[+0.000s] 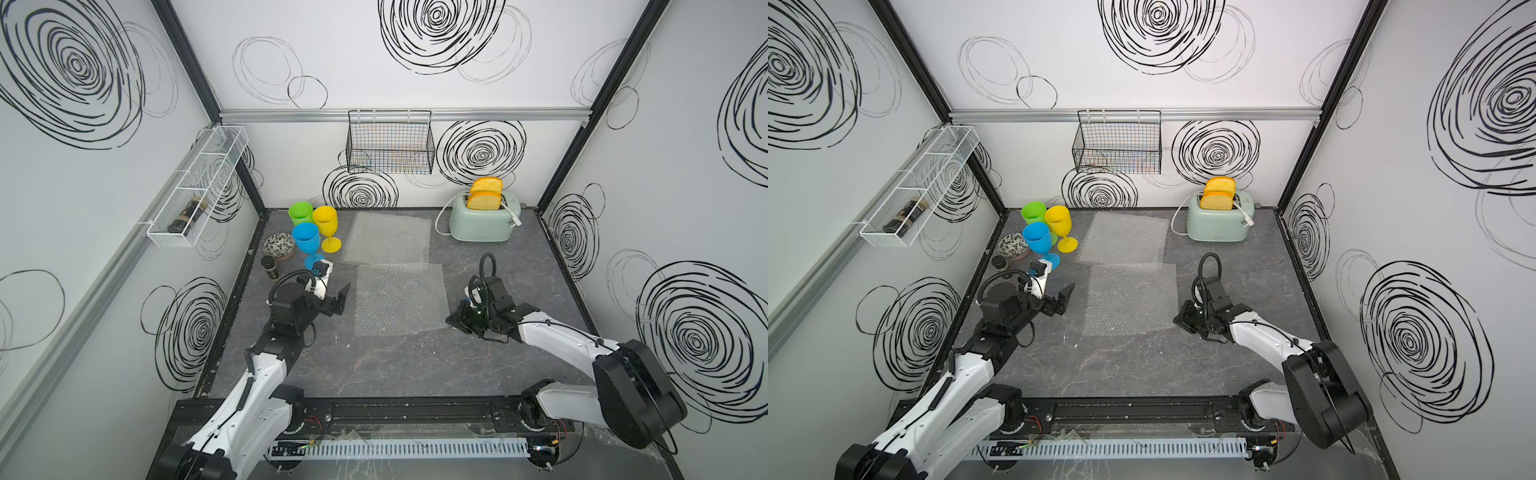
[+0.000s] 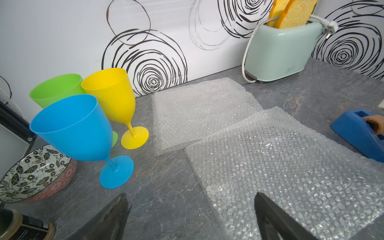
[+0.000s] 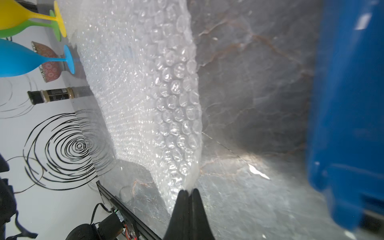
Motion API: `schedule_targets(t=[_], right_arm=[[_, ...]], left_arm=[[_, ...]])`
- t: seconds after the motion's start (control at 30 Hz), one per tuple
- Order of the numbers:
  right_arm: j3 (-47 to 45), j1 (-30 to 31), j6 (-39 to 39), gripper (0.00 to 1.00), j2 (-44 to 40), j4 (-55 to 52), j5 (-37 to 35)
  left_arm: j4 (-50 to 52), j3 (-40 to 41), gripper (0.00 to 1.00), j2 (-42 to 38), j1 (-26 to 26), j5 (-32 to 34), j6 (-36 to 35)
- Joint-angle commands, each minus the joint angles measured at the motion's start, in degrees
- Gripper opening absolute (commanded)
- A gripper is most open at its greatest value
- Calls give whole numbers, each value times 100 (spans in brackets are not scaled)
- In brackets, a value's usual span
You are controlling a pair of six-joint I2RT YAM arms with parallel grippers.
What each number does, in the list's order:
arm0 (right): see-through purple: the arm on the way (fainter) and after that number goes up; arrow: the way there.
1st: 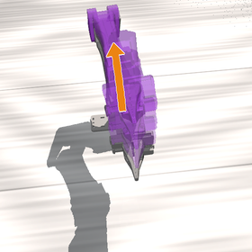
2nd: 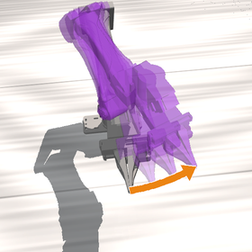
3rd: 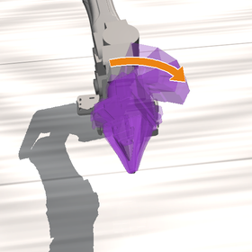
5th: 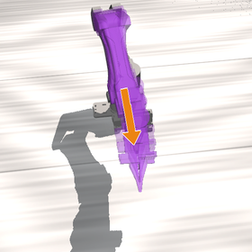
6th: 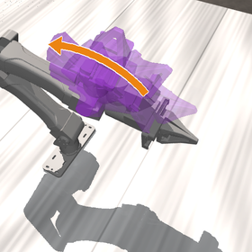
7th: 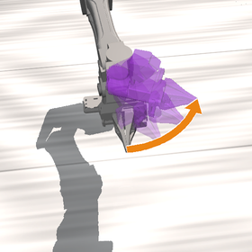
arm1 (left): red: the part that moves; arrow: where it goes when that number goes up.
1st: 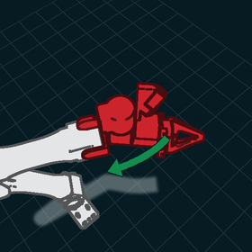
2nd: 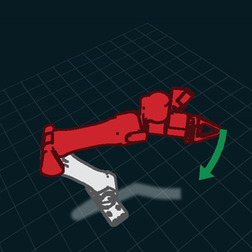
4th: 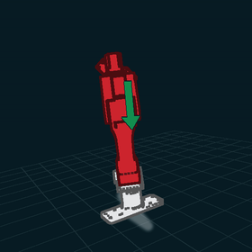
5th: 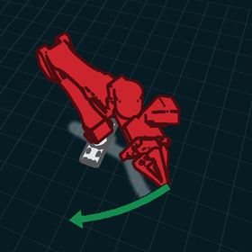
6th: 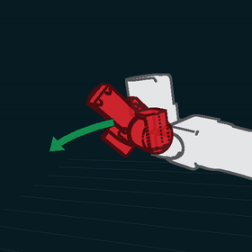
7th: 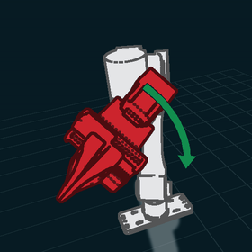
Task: Wrap wine glasses in bubble wrap
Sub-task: Place the bubble wrap at the center of the board.
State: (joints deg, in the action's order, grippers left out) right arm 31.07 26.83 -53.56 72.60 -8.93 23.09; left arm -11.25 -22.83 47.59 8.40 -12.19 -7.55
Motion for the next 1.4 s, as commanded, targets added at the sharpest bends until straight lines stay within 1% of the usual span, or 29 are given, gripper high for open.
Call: schedule_targets(t=[0.0, 0.07, 0.13, 0.37, 0.6, 0.77, 0.97, 1.03, 1.07, 1.17, 1.27, 1.37], right_arm=[[14, 160, -102, 0, -86, -266, -168], [-4, 326, -145, 0, -54, -346, -158], [12, 438, -155, 0, -96, -478, -292], [-111, 515, -328, 0, -447, -724, -581], [-220, 541, -337, 2, -539, -773, -693], [-399, 617, -514, 3, -697, -737, -735], [-612, 640, -681, 4, -981, -717, -792], [-629, 657, -708, 13, -1017, -722, -761], [-585, 644, -688, 21, -1023, -781, -779], [-221, 615, -450, 39, -1137, -1168, -1060], [27, 688, -296, 48, -1335, -1449, -1238], [249, 677, -88, 52, -1569, -1901, -1453]], left_arm=[[-159, -116, 97, 20, 60, -19, -91], [-156, -119, 97, 0, 98, 5, -113], [-189, -108, 97, 30, 100, -12, -102], [-143, -138, 97, 26, 125, -8, -78], [-60, -209, 97, 26, 161, 44, -52], [30, -306, 97, 34, 177, 8, 34], [171, -516, 97, 61, 251, 156, 15], [345, -712, 97, 108, 354, 262, -49], [468, -850, 97, 162, 410, 332, -87], [886, -1392, 97, 416, 513, 490, -133], [1397, -2173, 97, 876, 520, 698, -167], [2153, -3165, 97, 1503, 514, 1016, -233]])
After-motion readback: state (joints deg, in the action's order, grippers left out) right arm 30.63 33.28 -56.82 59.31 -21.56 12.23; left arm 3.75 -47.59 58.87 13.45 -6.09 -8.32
